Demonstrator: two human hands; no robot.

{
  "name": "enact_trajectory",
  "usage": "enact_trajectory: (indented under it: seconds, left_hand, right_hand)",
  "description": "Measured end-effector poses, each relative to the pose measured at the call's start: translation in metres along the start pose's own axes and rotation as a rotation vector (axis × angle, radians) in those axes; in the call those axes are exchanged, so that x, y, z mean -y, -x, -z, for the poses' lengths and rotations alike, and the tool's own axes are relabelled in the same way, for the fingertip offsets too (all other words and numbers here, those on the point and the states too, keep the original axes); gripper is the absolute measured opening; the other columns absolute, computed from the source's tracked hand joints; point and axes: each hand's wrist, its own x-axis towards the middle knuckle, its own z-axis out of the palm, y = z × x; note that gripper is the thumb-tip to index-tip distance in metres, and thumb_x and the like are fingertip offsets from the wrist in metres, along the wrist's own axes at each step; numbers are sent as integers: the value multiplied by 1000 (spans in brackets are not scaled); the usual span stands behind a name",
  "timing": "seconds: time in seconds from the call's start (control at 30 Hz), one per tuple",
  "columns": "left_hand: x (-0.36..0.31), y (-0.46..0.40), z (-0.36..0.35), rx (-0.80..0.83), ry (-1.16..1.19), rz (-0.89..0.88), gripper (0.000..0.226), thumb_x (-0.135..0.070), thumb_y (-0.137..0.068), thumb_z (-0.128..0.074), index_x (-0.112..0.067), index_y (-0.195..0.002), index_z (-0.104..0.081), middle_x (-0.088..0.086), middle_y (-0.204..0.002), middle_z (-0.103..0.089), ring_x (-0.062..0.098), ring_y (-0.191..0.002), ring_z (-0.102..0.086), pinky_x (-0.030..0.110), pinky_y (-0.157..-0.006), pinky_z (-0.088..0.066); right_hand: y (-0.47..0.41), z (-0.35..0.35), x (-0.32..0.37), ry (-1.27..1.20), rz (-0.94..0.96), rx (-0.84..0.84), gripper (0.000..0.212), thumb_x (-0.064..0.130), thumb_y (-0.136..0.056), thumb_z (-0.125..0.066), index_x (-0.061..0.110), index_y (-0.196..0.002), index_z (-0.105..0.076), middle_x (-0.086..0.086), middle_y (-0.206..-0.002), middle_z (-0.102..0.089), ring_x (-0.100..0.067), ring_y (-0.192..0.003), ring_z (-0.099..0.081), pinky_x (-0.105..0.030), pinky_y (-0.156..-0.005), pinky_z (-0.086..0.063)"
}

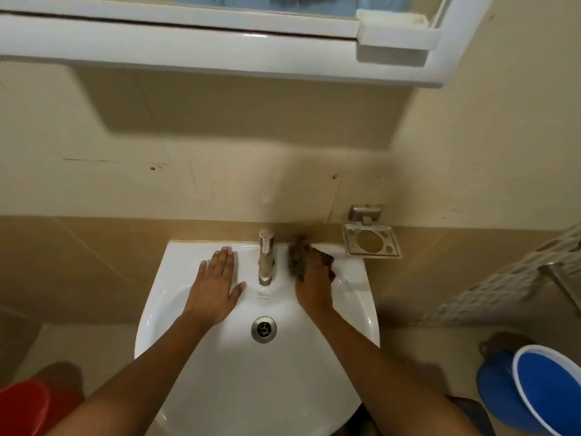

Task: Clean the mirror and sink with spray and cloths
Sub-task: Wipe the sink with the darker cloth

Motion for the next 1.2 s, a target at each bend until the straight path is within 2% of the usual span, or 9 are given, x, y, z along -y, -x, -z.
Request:
enact_trajectory:
  seconds: [0.07,0.17,0.3,0.5,0.63,0.73,0.9,1.03,1.2]
  left_hand:
    - [3,-4,-6,41,-22,25,81,-62,-93,-10,-9,-151,10,8,-161,10,22,-149,8,40,-119,3]
    - [10,-10,-15,62,-23,59,90,-70,-86,-5,-10,-152,7,9,-161,10,23,-149,8,42,-120,2]
    - [20,-12,-20,76,-42,57,99,-73,-78,5,-9,-152,4,10,-161,10,24,-149,8,45,-120,0]
    - [35,-22,-23,58,-60,49,102,-79,-80,-3,-8,-153,-1,11,-161,8,25,-149,9,48,-119,1]
    - [39,-25,-25,66,-44,26,105,-81,-78,-4,-7,-153,-1,12,-161,6,25,-149,7,48,-119,1]
    - [39,-25,-24,63,-41,14,106,-81,-78,-6,-6,-153,-5,13,-161,1,27,-149,2,49,-118,-2]
    - [41,-26,-21,65,-21,0,104,-79,-80,-8,-5,-152,-10,15,-161,-3,29,-149,-2,50,-118,-6]
    - [46,-24,-19,53,0,-27,100,-76,-81,-9,-6,-152,-11,14,-161,-5,28,-149,-4,47,-119,-6]
    - [55,-21,-16,36,53,-46,94,-71,-85,-15,-6,-152,-12,13,-161,-5,26,-149,-1,40,-118,-3]
  right_hand:
    - [0,-24,-1,326,133,97,69,35,-89,-57,17,-152,-38,-15,-155,-38,-39,-145,-29,-55,-120,-9]
    - [4,-34,-7,407,259,140,73,60,-88,-42,22,-151,-41,-12,-158,-37,-37,-147,-24,-55,-119,0]
    - [-3,-14,-41,591,453,161,64,58,-96,-41,30,-153,-36,-3,-160,-36,-30,-150,-25,-57,-120,-9]
    - [-11,26,-72,677,176,86,66,61,-93,-34,29,-151,-40,-5,-158,-39,-31,-149,-27,-65,-112,-22]
    - [16,33,-87,679,-28,-54,73,57,-93,-36,27,-158,-21,-12,-163,-23,-37,-151,-16,-68,-116,-11]
    - [30,34,-89,616,-185,-100,74,49,-95,-39,26,-158,-10,-13,-165,-19,-36,-152,-16,-64,-117,-17]
    - [11,23,-75,550,-263,-208,71,50,-93,-16,20,-154,-33,-16,-159,-34,-39,-149,-24,-62,-118,-17]
    - [-10,6,-62,587,-141,-109,64,42,-96,-36,25,-157,-27,-11,-162,-27,-38,-151,-14,-65,-119,-4]
    - [-8,-25,-39,529,142,-105,61,35,-86,-53,19,-145,-49,-11,-154,-44,-33,-147,-24,-58,-117,-6]
